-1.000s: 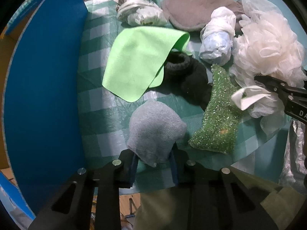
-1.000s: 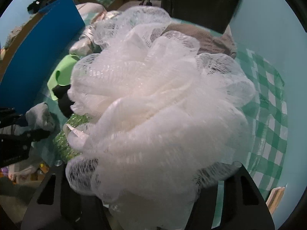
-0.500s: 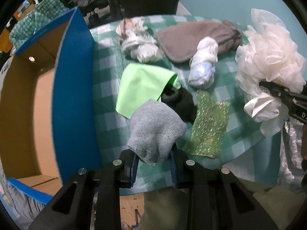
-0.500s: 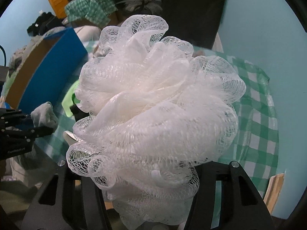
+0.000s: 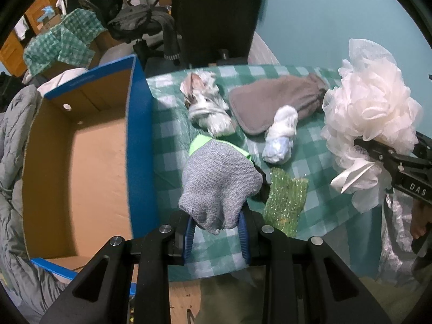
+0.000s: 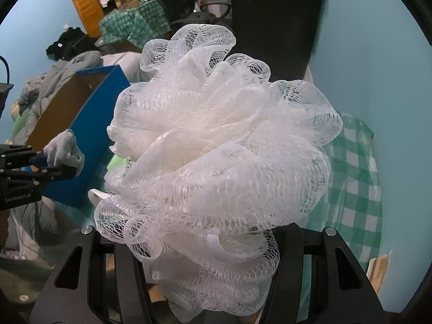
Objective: Organize soft objects
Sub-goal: 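Grasp the grey fuzzy sock with the left tool while the right lifts the puff, then carry the sock and puff into the box and release both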
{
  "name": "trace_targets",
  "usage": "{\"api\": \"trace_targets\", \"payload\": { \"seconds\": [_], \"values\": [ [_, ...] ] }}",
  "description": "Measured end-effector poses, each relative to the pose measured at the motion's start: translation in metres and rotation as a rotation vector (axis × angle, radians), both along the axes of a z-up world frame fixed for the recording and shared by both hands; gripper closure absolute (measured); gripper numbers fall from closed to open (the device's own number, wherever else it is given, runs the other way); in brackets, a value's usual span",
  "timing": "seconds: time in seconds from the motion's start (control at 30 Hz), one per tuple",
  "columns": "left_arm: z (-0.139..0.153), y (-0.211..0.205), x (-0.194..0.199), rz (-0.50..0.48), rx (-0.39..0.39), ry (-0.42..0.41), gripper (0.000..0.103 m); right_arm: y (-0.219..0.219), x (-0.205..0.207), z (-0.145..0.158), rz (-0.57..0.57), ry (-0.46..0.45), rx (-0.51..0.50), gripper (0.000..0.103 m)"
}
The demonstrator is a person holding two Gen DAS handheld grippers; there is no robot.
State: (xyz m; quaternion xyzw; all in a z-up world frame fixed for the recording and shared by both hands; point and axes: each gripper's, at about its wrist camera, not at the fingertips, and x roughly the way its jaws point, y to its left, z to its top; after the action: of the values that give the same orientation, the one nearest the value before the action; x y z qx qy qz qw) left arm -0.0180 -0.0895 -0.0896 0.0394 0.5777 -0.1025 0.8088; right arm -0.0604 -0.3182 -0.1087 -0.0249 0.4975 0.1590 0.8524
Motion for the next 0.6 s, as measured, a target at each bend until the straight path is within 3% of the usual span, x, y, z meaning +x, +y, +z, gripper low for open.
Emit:
{"api": "trace_targets", "payload": {
  "seconds": [0.6],
  "values": [
    [0.032, 0.051, 0.005, 0.124, -0.017, -0.071, 0.075, 0.047, 0.019, 0.031, 0.113, -0.066, 0.042, 0.049]
  ]
}}
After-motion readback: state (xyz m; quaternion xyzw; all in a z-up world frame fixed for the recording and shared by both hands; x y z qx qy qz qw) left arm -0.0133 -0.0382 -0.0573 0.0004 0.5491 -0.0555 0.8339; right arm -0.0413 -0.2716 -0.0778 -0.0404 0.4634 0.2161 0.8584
